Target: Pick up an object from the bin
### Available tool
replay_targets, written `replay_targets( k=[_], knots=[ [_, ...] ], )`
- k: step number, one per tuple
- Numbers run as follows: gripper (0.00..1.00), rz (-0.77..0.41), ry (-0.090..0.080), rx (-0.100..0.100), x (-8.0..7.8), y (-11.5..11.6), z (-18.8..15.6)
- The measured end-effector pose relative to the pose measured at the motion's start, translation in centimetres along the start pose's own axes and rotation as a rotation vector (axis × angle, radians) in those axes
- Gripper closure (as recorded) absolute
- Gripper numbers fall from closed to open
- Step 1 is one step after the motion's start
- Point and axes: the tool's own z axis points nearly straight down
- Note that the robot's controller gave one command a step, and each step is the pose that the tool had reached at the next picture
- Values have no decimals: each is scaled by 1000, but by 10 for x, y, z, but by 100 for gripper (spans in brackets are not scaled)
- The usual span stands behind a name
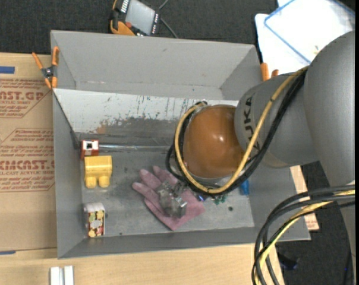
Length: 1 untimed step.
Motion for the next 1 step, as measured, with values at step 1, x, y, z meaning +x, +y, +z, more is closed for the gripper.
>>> replay_targets(
  k=[1],
  knots=[
    [100,-96,-1,0,7,-7,0]
  ],
)
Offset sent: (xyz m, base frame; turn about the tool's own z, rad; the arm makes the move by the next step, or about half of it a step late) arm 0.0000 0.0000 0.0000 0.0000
